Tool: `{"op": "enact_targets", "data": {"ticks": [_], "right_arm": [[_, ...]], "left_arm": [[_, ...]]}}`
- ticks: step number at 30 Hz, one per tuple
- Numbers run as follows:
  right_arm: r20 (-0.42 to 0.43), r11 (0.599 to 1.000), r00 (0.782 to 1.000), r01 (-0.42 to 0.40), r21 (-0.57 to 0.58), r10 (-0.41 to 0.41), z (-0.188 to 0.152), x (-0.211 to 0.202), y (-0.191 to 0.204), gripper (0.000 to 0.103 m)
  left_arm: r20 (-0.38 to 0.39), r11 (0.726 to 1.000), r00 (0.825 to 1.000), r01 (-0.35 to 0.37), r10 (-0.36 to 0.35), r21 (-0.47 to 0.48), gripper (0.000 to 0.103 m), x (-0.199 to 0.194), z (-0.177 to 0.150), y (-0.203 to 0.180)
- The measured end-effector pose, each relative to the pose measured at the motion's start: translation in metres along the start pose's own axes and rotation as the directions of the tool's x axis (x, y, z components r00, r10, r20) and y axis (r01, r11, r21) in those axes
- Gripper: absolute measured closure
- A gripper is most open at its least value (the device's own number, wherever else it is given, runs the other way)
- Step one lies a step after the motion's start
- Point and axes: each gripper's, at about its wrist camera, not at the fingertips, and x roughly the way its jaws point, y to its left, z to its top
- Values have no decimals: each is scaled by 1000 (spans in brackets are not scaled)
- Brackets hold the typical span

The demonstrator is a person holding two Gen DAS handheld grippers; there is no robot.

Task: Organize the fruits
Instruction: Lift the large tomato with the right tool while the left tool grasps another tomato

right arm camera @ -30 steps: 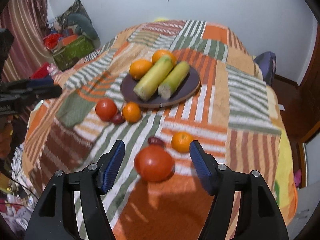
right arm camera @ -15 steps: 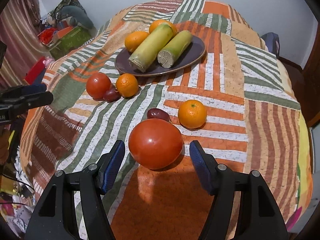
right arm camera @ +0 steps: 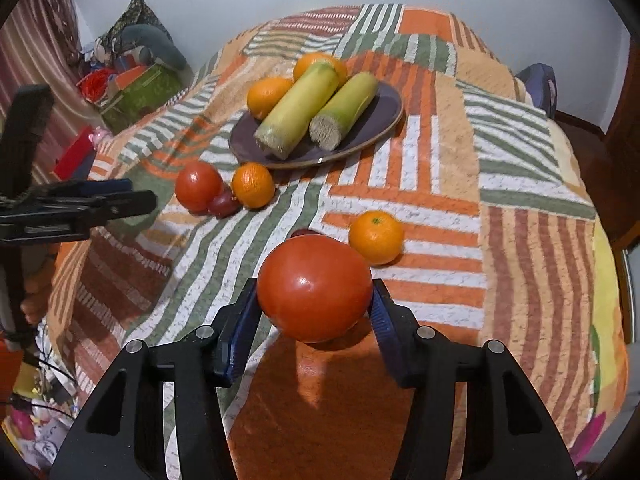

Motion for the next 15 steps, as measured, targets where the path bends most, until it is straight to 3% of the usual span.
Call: {"op": "enact_targets", "data": {"ticks": [10,15], "right_arm": [[59,1000,998,7,10,-8,20,-11,-10,53],[61,1000,998,9,1,-9,26,-8,-14,53]], "left_arm": [[-28,1000,1000,15,-15,1,28,32,20,-6],[-40,999,999,31,-31,-5,36,41,25,-6]]}}
